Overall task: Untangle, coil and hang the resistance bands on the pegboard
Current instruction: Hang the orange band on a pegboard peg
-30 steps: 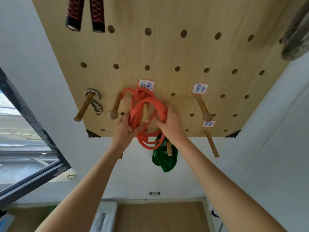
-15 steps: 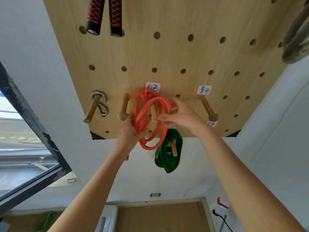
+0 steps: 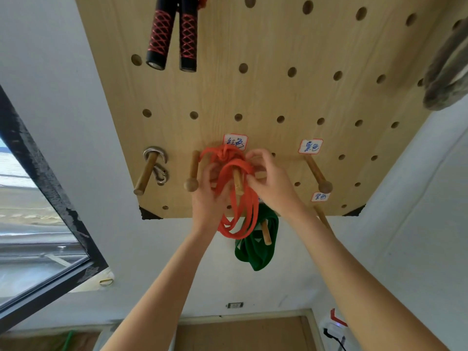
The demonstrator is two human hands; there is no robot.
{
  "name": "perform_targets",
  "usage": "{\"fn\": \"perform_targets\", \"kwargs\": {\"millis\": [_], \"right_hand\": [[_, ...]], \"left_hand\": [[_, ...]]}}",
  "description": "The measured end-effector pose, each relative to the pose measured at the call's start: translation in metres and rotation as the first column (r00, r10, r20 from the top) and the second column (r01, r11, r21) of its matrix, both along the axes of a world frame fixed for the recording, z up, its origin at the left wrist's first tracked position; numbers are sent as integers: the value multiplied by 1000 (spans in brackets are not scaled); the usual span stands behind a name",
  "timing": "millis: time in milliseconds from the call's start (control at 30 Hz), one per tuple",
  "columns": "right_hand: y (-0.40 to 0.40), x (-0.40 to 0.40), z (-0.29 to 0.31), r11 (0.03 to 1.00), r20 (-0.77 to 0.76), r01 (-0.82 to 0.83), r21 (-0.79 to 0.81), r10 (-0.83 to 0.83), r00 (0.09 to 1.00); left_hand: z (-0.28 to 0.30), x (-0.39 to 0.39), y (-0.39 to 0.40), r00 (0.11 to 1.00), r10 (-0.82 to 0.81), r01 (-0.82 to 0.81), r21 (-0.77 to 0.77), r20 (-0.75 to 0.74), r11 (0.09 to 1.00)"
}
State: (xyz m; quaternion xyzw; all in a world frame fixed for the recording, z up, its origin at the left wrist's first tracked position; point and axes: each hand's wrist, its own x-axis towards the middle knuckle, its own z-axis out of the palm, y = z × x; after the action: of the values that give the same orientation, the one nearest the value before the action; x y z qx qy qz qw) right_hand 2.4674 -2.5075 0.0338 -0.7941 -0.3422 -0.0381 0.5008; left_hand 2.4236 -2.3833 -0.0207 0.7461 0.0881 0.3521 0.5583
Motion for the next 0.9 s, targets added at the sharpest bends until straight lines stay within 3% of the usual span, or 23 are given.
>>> {"fn": "perform_targets", "kwargs": {"millis": [100, 233, 467, 567, 633, 733, 800, 900], "right_hand": [[0, 2, 2, 998, 31, -53, 38, 52, 998], [5, 9, -1, 1000, 115, 4, -9, -3, 993], [23, 18, -8, 990, 320, 117, 75, -135, 938], [23, 26, -3, 992, 142, 61, 108, -76, 987], [19, 27, -3, 982, -23, 49, 182, -46, 999], [16, 23, -8, 971, -73, 48, 232, -32, 997], [17, 23, -8, 989, 24, 10, 148, -14, 1000], [16, 29, -1, 992, 183, -59, -115, 80, 980]], "left_hand": [[0, 1, 3, 998, -57, 57, -50, -3, 997], [-1, 0, 11, 992, -97, 79, -189, -83, 979], [-9, 3, 12, 999, 41, -32, -213, 35, 976], [-9, 12, 9, 990, 140, -139, -134, 0, 981], [-9, 14, 8, 985, 156, -154, -31, 76, 988], [-20, 10, 10, 983, 141, -148, 55, 115, 988], [-24, 8, 9, 992, 91, -99, 90, 90, 991], [-17, 12, 4, 996, 18, -27, 105, 85, 994]]}}
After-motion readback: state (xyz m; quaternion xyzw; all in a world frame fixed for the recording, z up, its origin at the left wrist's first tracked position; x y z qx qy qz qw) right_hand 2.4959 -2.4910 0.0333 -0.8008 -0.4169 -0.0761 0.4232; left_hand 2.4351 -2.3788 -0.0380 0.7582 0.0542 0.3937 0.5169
